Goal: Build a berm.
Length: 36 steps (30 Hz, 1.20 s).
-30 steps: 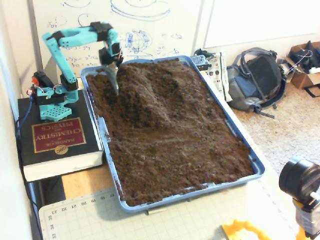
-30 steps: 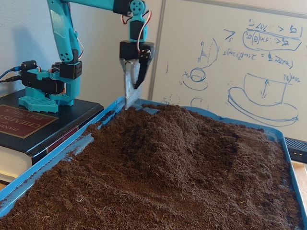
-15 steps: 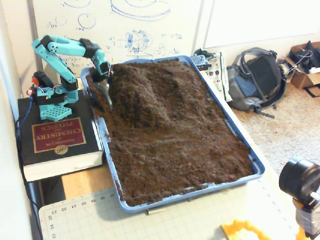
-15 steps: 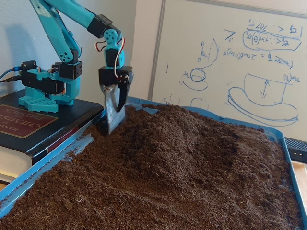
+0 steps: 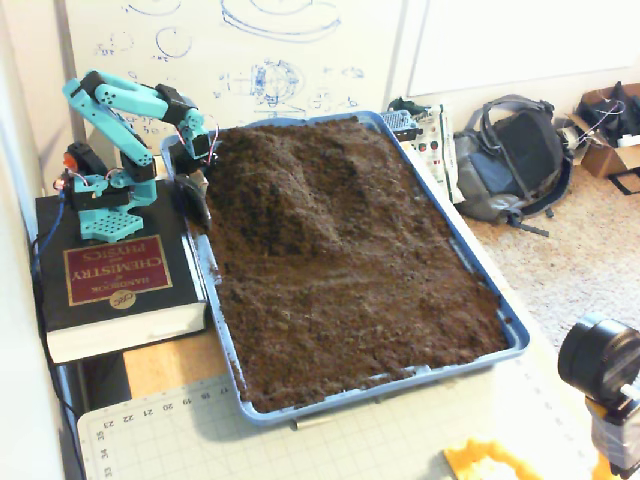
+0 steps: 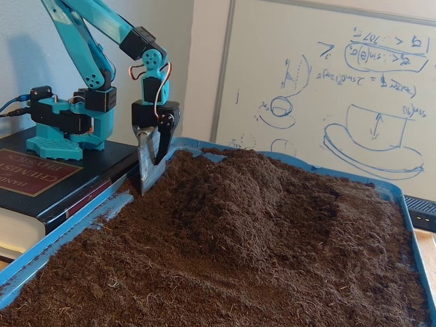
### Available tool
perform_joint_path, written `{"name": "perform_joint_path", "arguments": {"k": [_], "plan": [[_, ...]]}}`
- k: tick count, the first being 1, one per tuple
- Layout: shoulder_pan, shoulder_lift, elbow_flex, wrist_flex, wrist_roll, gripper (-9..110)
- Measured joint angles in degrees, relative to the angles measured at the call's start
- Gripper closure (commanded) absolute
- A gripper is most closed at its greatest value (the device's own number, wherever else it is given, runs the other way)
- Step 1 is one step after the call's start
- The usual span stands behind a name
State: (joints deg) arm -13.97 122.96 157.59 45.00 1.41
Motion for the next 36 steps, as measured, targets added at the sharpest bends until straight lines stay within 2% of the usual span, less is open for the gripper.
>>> {"name": "perform_joint_path", "arguments": {"k": [6, 11, 21, 36], "plan": [[0.0, -0.2, 0.0, -0.2, 0.0, 101], [0.0, -6.7, -1.4, -2.3, 0.0, 101], [-0.1, -24.8, -14.8, -8.9, 0.0, 101], [1.0, -42.0, -32.1, -8.7, -0.4, 101]]}}
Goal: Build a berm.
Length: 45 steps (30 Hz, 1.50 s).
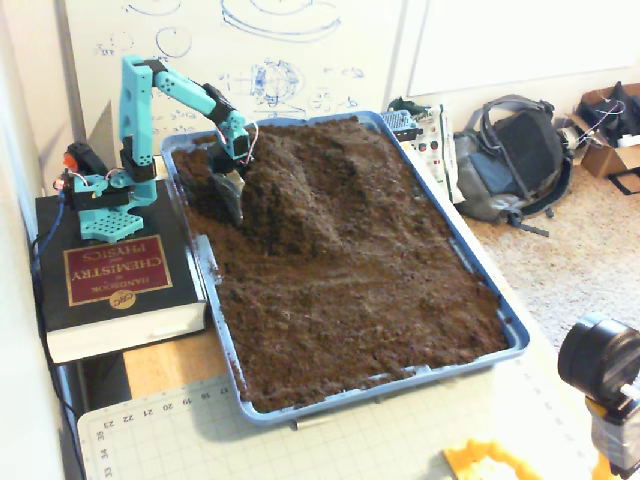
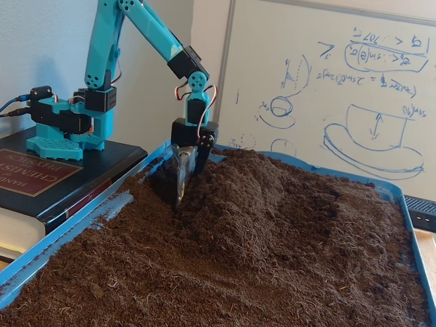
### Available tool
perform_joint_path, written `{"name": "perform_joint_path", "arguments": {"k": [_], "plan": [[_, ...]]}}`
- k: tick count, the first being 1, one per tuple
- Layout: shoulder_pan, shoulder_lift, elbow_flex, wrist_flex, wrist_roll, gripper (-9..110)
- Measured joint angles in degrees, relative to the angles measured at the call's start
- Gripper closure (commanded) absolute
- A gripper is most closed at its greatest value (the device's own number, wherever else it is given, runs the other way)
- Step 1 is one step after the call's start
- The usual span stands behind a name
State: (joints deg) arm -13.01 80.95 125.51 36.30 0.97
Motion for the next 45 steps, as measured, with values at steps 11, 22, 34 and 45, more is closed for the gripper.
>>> {"name": "perform_joint_path", "arguments": {"k": [11, 22, 34, 45], "plan": [[0.1, -2.5, -4.3, 1.0, 0.2, 101], [0.2, -1.8, -5.3, 1.2, 0.3, 101], [0.2, 17.4, -3.8, 0.9, 0.3, 101], [0.0, 33.0, 8.8, 0.9, 0.3, 101]]}}
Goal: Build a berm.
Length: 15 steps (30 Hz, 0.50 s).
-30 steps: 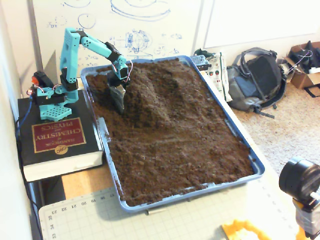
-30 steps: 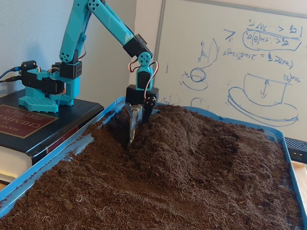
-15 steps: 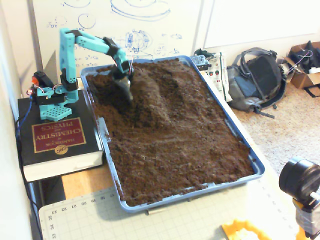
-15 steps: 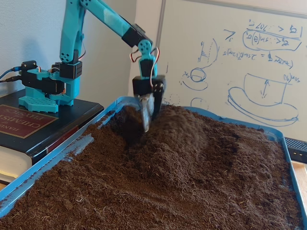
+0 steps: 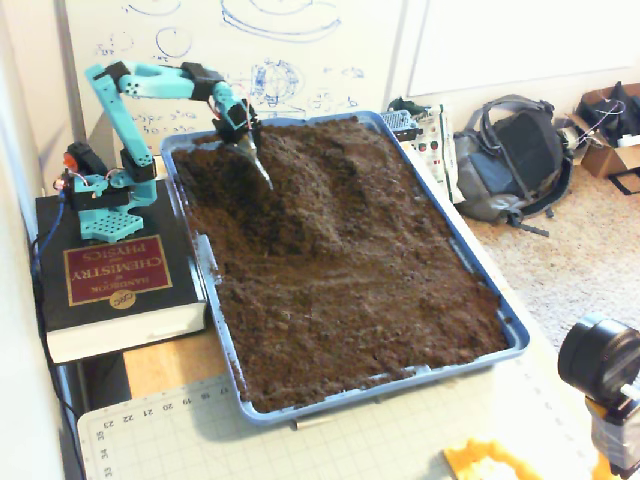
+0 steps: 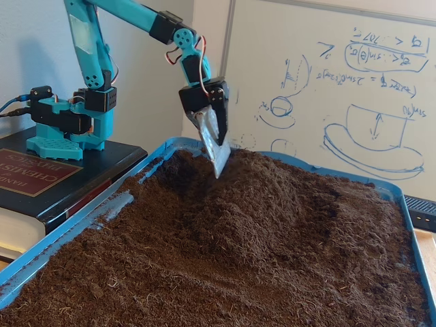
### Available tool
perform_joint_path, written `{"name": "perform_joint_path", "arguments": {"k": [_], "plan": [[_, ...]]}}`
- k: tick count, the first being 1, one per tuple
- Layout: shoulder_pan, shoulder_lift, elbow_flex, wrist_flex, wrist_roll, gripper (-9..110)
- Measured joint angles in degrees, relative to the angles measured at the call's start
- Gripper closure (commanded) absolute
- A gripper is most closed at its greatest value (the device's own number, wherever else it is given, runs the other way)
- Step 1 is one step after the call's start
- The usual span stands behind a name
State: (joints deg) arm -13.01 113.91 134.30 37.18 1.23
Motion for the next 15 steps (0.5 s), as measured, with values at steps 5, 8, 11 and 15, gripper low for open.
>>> {"name": "perform_joint_path", "arguments": {"k": [5, 8, 11, 15], "plan": [[-0.9, 11.6, 7.0, 0.0, 0.0, 101], [-0.8, 18.1, 9.7, 0.0, 0.0, 101], [-0.3, 23.7, 12.0, 0.0, 0.0, 101], [2.5, 30.3, 17.8, 0.0, 0.0, 101]]}}
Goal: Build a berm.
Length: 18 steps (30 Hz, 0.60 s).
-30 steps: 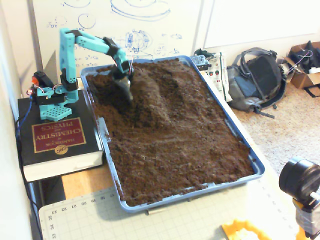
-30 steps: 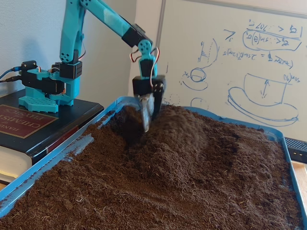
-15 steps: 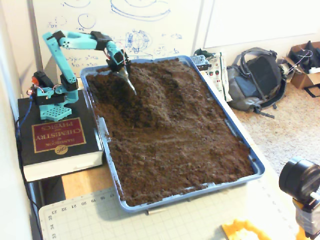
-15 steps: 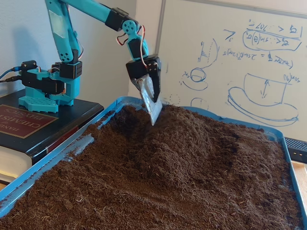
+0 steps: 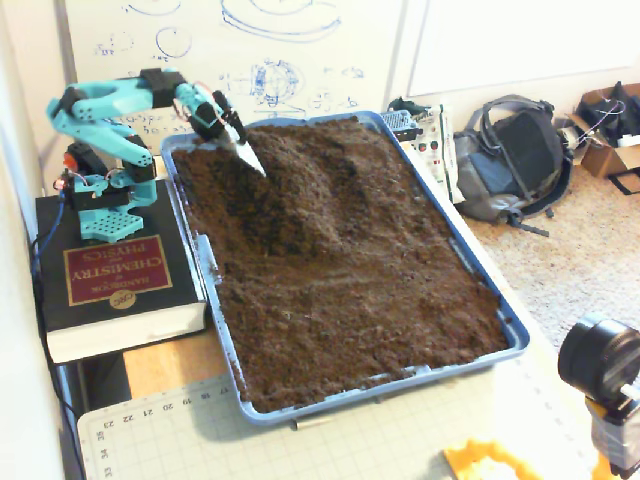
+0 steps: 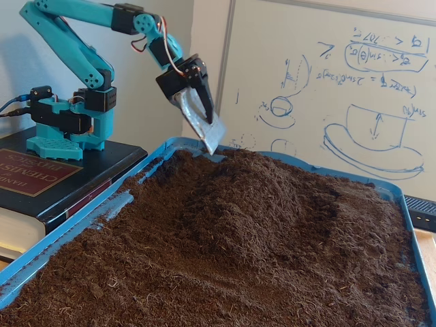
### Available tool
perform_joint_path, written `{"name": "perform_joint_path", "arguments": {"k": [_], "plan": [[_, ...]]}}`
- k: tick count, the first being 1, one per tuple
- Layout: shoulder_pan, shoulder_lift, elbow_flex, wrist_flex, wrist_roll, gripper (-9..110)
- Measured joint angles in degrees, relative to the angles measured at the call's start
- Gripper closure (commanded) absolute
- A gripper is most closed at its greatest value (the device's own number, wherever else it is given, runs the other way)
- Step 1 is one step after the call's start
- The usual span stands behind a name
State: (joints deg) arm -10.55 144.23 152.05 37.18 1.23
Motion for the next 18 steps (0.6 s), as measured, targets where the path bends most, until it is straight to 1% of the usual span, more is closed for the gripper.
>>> {"name": "perform_joint_path", "arguments": {"k": [12, 18], "plan": [[3.2, 25.8, 19.2, 0.0, -0.9, 101], [5.1, 33.7, 25.8, 0.0, -0.9, 101]]}}
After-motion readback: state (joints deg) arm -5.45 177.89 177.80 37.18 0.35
